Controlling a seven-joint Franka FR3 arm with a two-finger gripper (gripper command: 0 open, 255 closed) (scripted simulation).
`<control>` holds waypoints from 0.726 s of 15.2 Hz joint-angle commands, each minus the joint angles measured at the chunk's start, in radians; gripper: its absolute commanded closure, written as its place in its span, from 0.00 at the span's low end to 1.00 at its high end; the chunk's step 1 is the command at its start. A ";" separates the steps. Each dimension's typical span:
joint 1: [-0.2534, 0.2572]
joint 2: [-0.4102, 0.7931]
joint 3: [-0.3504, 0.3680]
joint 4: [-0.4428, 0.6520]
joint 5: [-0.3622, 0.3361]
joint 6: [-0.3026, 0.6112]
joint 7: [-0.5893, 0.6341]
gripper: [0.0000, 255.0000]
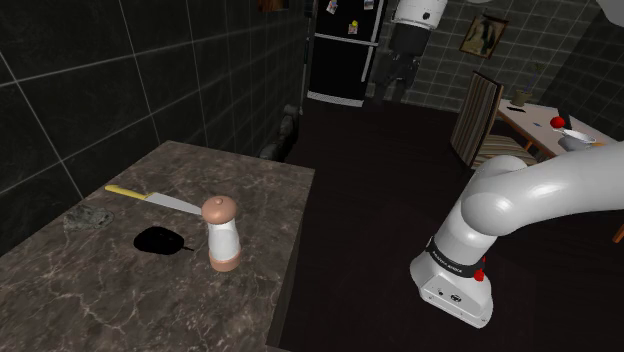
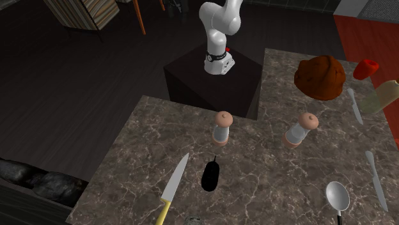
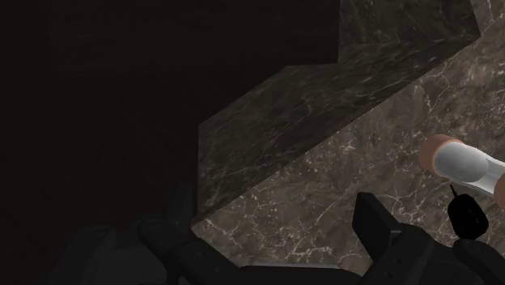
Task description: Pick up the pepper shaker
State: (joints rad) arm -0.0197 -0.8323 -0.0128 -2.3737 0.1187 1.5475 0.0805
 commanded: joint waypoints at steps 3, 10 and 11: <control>0.012 0.006 0.047 -0.021 0.033 0.033 0.052 0.00; 0.051 0.074 0.214 -0.052 0.143 0.160 0.231 0.00; 0.056 0.090 0.238 -0.050 0.156 0.180 0.256 0.00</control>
State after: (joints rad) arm 0.0309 -0.7501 0.2030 -2.4181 0.2607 1.7079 0.3112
